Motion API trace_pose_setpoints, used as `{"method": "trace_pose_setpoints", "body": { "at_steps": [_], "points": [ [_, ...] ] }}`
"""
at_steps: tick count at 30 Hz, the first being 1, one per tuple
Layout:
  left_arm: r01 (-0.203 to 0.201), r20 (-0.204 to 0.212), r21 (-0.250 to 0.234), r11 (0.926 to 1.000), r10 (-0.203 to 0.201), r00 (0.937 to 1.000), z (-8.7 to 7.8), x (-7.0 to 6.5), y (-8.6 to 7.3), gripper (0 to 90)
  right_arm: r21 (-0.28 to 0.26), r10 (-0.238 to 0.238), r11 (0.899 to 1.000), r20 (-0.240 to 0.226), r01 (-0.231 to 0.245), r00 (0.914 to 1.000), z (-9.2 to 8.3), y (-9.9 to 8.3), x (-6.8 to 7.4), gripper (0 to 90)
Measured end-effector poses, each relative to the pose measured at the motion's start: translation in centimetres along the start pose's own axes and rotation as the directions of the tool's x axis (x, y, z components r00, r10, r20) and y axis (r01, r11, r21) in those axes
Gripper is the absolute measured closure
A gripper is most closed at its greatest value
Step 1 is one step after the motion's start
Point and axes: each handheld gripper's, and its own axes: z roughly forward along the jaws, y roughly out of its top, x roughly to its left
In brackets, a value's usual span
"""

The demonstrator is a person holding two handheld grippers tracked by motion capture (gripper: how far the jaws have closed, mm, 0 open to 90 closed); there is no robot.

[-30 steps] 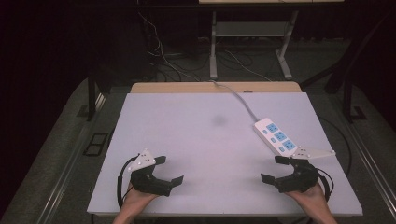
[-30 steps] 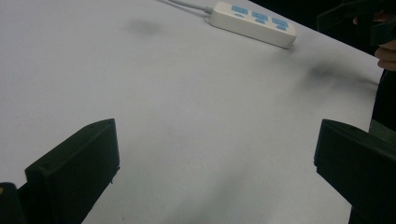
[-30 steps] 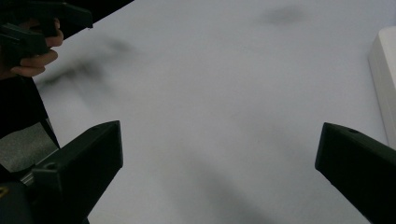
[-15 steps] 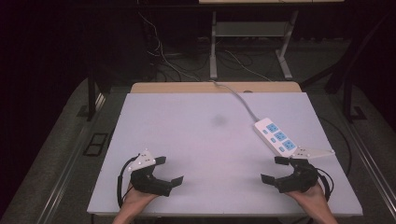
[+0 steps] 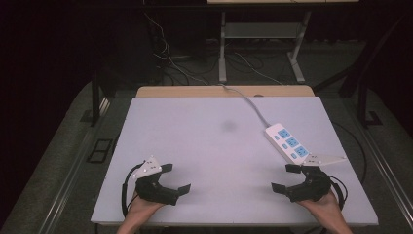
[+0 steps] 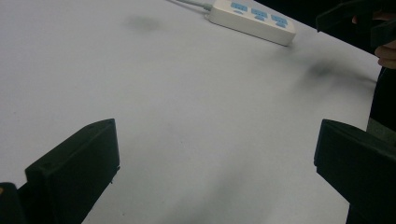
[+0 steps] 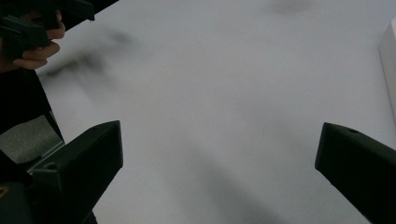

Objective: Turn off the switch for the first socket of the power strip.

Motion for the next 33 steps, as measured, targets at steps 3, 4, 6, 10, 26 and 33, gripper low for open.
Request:
{"method": "trace_pose_setpoints", "body": {
  "at_steps": [3, 4, 6, 10, 26, 33],
  "points": [
    [0.001, 0.001, -0.001, 1.0000, -0.001, 1.0000, 0.0, 0.0, 0.0, 0.0, 0.006, -0.002, 1.000, 0.000, 0.002, 1.0000, 0.1, 0.0, 0.1, 0.7],
    [0.000, 0.001, 0.001, 1.0000, 0.000, 1.0000, 0.0, 0.0, 0.0, 0.0, 0.014, -0.004, 1.000, 0.000, 0.004, 1.0000, 0.1, 0.1, 0.2, 0.7],
    [-0.003, 0.001, 0.006, 1.0000, 0.003, 1.0000, 0.0, 0.0, 0.0, 0.0, 0.019, -0.010, 1.000, -0.004, 0.010, 0.9999, 0.2, 0.1, 0.2, 0.7],
    [-0.001, 0.002, 0.006, 1.0000, 0.001, 1.0000, 0.0, -0.1, -0.1, 0.0, 0.030, -0.009, 0.999, -0.009, 0.009, 0.9999, 0.3, 0.3, 0.1, 0.7],
    [0.001, 0.000, 0.013, 0.9999, -0.001, 1.0000, 0.1, -0.1, -0.2, 0.0, 0.066, -0.011, 0.998, -0.025, 0.012, 0.9996, 0.0, 1.4, -0.6, 0.7],
    [-0.004, -0.002, 0.019, 0.9998, 0.004, 1.0000, 0.1, -0.1, -0.2, 0.0, 0.075, -0.014, 0.997, -0.030, 0.017, 0.9994, -0.2, 2.1, -1.0, 0.8]
  ]
}}
